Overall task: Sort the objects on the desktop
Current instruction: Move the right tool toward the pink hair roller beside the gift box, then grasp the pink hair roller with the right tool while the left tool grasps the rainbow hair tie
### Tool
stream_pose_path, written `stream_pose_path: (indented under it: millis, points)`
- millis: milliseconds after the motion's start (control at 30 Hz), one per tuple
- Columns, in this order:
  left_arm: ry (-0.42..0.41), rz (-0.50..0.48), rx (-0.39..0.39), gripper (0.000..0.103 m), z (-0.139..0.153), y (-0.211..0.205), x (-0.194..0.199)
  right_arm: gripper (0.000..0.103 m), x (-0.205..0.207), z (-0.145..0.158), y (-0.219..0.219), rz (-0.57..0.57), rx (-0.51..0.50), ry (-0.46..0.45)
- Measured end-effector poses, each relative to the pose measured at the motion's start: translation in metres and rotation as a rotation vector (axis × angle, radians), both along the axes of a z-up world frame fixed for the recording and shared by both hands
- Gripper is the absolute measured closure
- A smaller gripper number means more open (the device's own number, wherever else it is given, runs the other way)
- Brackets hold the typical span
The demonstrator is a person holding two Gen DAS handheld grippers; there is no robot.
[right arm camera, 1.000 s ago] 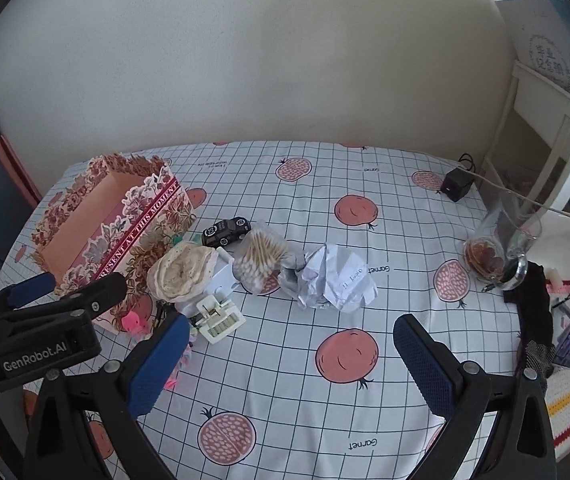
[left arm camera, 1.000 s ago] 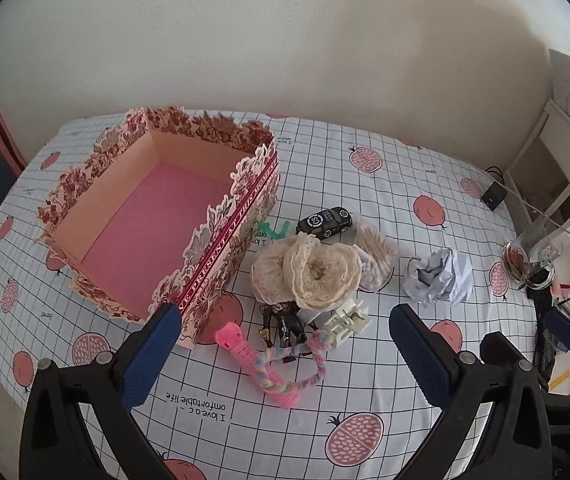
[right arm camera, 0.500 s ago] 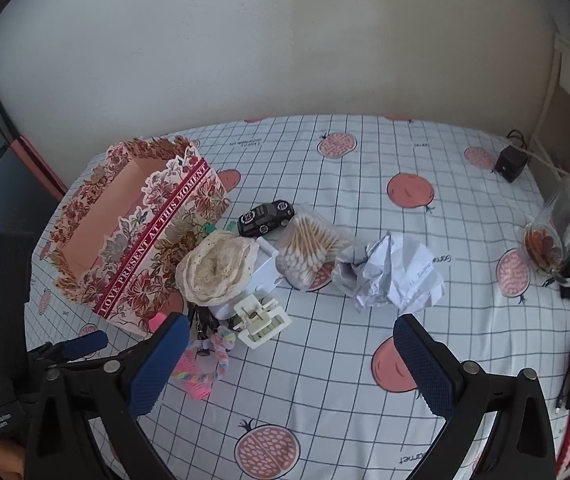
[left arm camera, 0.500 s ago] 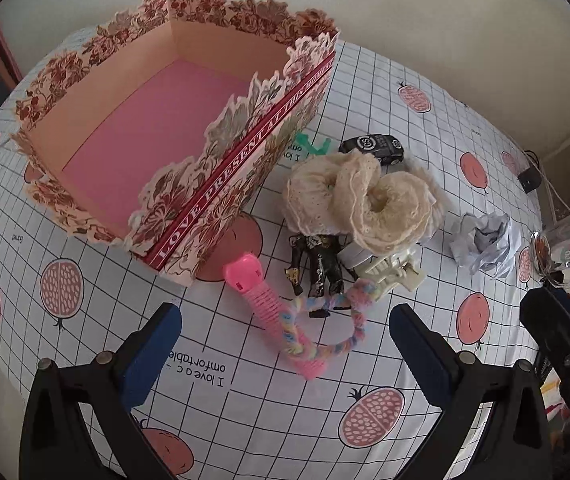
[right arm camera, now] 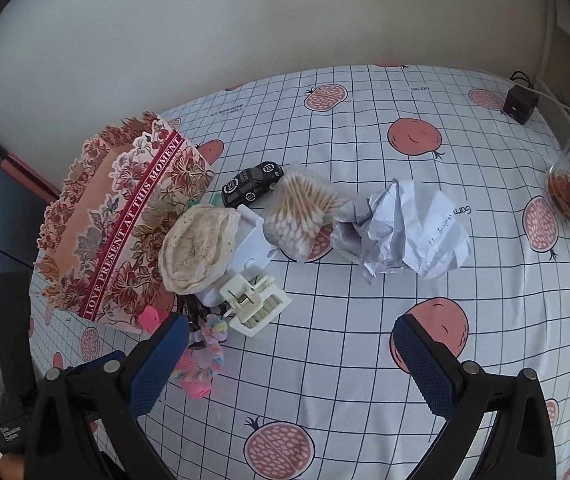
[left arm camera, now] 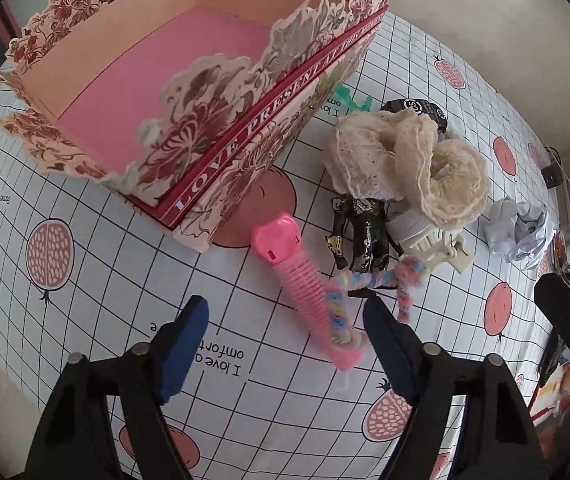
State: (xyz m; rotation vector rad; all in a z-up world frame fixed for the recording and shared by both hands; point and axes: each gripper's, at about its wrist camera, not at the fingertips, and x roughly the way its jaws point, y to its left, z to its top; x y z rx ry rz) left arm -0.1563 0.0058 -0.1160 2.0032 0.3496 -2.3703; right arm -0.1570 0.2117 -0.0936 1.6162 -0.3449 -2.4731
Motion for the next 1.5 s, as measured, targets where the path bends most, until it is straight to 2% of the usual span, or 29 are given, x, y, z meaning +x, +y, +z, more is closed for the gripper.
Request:
stream_pose_path:
  millis: [133,233,433,500,767,867,1100,1367,1500]
  points:
    - [-0.016,0.002,0.03,0.034,-0.004,0.0,-0.002,0.0,-0.002,-0.006,-0.002,0.013,0.0,-0.014]
    - [-0.011,-0.007,0.022,0.041,-0.006,0.001,-0.006,0.0,-0.003,-0.01,-0.003,0.015,-0.008,-0.022]
    - [-0.016,-0.026,0.042,0.063,-0.011,0.004,-0.01,0.0,-0.005,-0.017,-0.004,0.018,-0.017,-0.037]
    - [-0.013,-0.032,0.062,0.073,-0.011,0.006,-0.011,0.0,-0.006,-0.018,-0.005,0.018,-0.024,-0.045]
    - [-0.015,-0.02,0.093,0.083,-0.008,0.001,-0.006,0.0,-0.006,-0.014,-0.01,0.025,-0.013,-0.043]
    - [-0.011,-0.021,0.104,0.093,-0.003,-0.003,0.0,0.0,-0.006,-0.011,-0.012,0.028,-0.01,-0.039]
    - [-0.017,-0.013,0.148,0.096,0.003,-0.008,0.005,0.0,-0.005,-0.001,-0.023,0.04,-0.006,-0.025]
    - [-0.05,0.071,0.203,0.096,0.011,-0.033,0.017,0.0,0.0,0.006,-0.046,0.093,0.01,-0.015]
    - [-0.048,0.124,0.2,0.096,0.016,-0.046,0.022,0.0,0.003,0.008,-0.058,0.124,0.015,-0.011]
